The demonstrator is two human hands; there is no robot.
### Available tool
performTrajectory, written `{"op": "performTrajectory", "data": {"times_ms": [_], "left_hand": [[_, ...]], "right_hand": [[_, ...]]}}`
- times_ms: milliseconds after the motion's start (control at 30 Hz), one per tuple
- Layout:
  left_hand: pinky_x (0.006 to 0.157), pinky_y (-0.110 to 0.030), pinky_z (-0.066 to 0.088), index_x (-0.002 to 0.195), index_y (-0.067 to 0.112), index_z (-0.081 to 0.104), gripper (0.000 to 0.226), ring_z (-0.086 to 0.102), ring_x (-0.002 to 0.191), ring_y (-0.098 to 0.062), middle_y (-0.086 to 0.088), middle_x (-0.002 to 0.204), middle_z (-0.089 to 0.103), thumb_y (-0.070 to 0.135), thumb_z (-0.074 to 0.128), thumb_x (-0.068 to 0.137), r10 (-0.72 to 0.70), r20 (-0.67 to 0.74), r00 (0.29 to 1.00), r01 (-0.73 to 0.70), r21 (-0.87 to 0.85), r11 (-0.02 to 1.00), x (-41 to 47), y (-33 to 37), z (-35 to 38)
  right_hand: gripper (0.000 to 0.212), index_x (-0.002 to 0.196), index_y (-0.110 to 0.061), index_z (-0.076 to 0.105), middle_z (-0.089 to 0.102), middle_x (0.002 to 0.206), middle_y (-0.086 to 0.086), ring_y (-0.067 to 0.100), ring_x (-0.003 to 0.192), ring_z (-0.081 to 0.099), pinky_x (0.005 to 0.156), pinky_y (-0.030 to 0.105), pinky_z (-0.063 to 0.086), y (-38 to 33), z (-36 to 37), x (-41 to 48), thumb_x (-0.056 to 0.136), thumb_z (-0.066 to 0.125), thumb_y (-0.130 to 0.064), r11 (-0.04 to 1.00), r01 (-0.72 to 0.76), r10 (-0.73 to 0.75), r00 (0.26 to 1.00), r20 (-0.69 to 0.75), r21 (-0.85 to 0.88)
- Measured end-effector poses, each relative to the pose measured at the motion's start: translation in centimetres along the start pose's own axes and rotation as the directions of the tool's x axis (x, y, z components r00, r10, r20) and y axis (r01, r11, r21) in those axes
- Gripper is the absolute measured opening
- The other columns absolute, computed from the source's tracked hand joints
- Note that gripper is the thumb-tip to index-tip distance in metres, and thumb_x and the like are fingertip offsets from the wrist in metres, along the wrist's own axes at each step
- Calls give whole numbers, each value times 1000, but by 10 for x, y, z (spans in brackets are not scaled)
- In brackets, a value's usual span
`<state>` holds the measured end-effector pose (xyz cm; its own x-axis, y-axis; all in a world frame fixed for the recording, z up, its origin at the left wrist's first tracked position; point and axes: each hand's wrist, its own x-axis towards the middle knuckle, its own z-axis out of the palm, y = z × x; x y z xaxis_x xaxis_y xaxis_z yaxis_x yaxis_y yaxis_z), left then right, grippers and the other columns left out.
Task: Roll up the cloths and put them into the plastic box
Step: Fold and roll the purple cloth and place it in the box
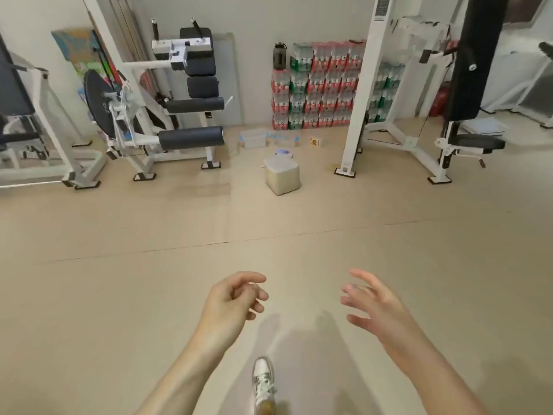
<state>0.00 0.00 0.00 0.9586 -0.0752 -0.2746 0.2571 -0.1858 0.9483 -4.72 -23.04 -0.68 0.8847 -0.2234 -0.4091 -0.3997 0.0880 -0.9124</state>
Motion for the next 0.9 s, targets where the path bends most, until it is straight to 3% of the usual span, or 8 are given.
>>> {"op": "performTrajectory", "data": {"times_ms": [100,200,400,533,667,733,900], "left_hand": [[51,-25,40,90,10,69,26,50,51,-15,-4,62,64,-2,46,92,-29,-60,998,24,-86,996,82,5,-12],[55,-27,43,89,13,71,27,53,58,-16,-2,66,65,-4,49,89,-54,-95,994,48,-70,996,172,25,-33],[63,-29,47,86,14,72,24,57,68,-18,-2,74,68,-1,52,89,-7,-75,997,5,-24,1000,339,106,-57],[62,-29,46,89,15,71,27,56,66,-17,-2,71,67,-2,49,89,58,-16,998,-58,27,998,447,149,-53],[73,-31,48,85,24,72,35,59,78,-16,1,86,68,-4,52,84,92,-39,995,-87,124,988,567,172,-33],[77,-30,47,83,27,73,36,58,84,-13,2,92,66,-2,53,82,101,-51,994,-90,179,980,629,187,-22],[66,-6,40,91,34,67,28,56,84,4,16,98,63,10,54,88,142,34,989,-141,457,878,767,227,-10]], "right_hand": [[24,116,-19,62,69,107,12,24,91,67,78,37,51,-19,12,81,94,54,-27,987,-43,50,998,-38,158],[31,110,-15,67,72,104,14,24,95,68,79,39,50,-49,33,163,95,50,-37,970,-99,125,987,-104,222],[34,106,-22,70,61,123,-10,6,120,53,92,39,52,-137,62,302,97,43,-42,992,43,-18,981,-195,123],[27,111,-21,66,64,118,-1,15,109,62,91,42,54,-191,66,397,98,45,-33,989,102,-78,977,-200,112],[21,113,-25,62,60,119,-6,7,110,57,90,35,52,-227,62,507,94,55,-21,986,160,-167,968,-190,-50],[28,116,-30,59,55,125,-11,5,117,50,97,34,46,-241,57,572,91,60,-17,965,188,-222,955,-194,-182],[45,130,-37,45,43,132,-14,6,121,46,95,23,36,-287,54,722,90,60,-23,827,203,-265,963,-45,-525]]}}
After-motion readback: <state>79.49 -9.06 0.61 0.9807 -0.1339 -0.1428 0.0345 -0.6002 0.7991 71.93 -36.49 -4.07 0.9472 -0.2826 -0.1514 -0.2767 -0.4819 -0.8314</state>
